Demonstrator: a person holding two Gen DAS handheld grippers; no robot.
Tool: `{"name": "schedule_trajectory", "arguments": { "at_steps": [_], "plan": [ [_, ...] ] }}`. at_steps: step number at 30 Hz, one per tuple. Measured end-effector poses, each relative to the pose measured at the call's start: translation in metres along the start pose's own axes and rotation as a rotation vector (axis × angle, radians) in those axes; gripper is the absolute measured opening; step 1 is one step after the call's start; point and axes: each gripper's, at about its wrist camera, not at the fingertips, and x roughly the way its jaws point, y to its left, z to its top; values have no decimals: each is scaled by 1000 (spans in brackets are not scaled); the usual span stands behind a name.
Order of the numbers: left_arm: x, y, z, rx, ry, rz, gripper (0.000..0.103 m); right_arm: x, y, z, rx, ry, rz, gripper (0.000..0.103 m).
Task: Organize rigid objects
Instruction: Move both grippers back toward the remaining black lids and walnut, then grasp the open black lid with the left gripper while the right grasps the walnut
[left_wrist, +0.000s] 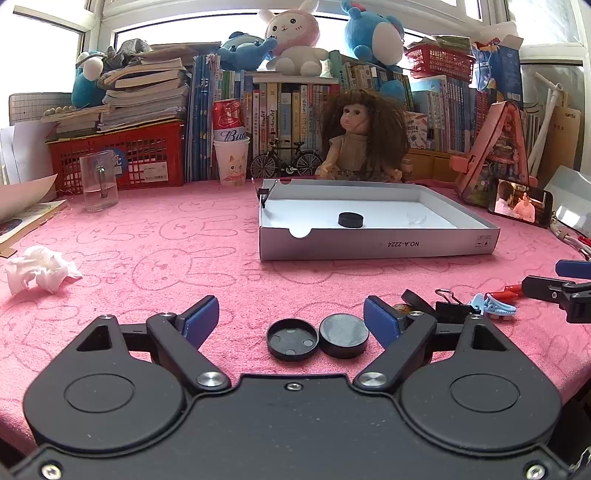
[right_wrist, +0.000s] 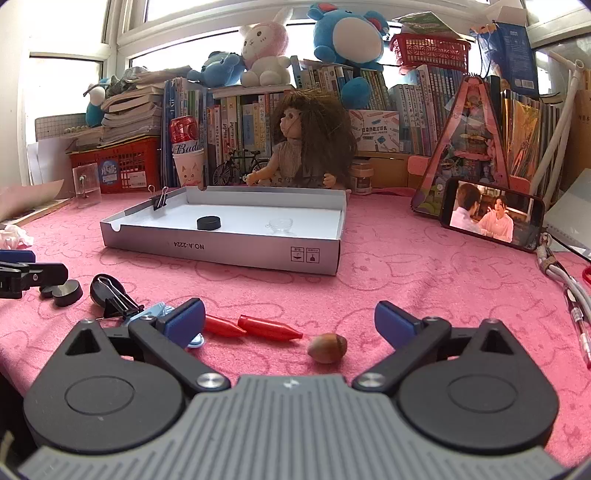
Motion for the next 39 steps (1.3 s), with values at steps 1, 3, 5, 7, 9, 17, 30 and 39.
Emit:
{"name": "schedule_trajectory", "arguments": {
  "at_steps": [1, 3, 5, 7, 9, 17, 30, 39],
  "plan": [
    [-2, 1, -1, -1, -3, 0, 75, -1, -1, -1, 2, 1, -5, 100],
    [-5, 4, -3, -4, -6, 3, 68, -4, -4, -4, 9, -1, -16, 96],
    [-9, 6, -5, -12, -9, 7, 60, -6, -6, -8, 17, -7, -28, 93],
    [-11, 9, -6, -19, -9, 1, 52, -8, -7, -11, 16, -15, -44, 90],
    [-15, 10, -8, -19, -12, -3, 49, -9, -7, -13, 9, -27, -54, 88],
    [-16, 1, -20, 58, 13, 14, 45, -8, 1, -18, -33, -23, -76, 73],
    [2, -1, -19, 34, 20, 36, 44, -6, 2, -21, -19, -12, -75, 47],
    [6, -5, -13, 23, 23, 57, 29, -6, 4, -15, -23, -16, -88, 27]
  ]
}}
